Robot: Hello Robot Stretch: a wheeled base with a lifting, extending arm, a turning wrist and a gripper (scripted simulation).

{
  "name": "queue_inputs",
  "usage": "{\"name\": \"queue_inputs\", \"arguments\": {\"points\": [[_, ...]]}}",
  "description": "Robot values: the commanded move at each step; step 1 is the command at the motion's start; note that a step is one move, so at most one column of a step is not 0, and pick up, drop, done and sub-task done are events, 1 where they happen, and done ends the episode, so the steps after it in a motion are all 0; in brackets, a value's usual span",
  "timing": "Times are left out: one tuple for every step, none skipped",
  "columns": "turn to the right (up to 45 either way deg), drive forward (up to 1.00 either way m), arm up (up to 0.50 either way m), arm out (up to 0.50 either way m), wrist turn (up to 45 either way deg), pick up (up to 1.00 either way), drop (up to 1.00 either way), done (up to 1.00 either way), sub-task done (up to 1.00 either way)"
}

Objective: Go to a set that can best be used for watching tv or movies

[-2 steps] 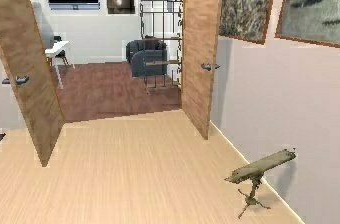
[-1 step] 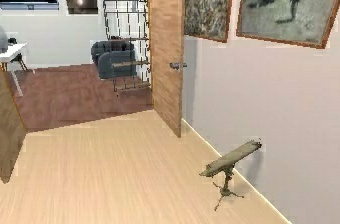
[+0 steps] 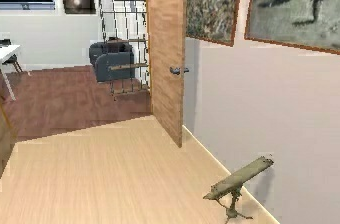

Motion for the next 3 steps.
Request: {"name": "queue_inputs", "arguments": {"points": [[-33.0,0.0,0.0,0.0,0.0,0.0,0.0,0.0,0.0],[0.0,0.4,0.0,0.0,0.0,0.0,0.0,0.0,0.0],[-45.0,0.0,0.0,0.0,0.0,0.0,0.0,0.0,0.0]]}}
